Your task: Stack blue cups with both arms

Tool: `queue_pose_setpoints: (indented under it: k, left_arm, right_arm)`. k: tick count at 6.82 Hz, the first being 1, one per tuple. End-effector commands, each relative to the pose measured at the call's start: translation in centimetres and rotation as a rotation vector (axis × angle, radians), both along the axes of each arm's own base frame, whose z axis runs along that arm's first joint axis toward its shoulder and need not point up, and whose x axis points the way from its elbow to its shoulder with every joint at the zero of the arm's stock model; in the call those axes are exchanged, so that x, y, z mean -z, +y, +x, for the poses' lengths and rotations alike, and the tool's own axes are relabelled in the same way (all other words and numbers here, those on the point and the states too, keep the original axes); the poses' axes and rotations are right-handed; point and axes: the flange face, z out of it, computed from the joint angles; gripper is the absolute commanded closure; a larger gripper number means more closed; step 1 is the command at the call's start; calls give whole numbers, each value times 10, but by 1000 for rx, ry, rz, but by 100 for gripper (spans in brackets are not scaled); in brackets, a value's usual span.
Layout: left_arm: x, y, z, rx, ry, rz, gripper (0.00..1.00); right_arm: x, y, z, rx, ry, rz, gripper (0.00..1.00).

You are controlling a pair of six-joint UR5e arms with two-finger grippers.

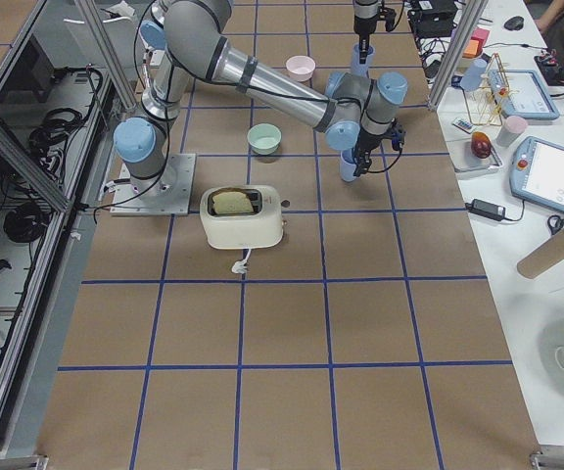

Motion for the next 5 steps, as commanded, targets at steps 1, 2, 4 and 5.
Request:
queue_pose_setpoints:
  k: [1,2,4,5]
  left_arm:
    - [29,51,-73,-39,-6,42,100]
    - [42,63,-69,-34,-25,68,100]
    - [73,67,-63,-37,-47,43,100]
    - [79,67,-63,-40,-46,43,100]
  right_arm:
    - [14,7,1,0,-5,30,100]
    - [13,7,0,0,-5,32,100]
    - [-4,4,-6,1,16,18,100]
    - [-21,1,-6,3,18,4,100]
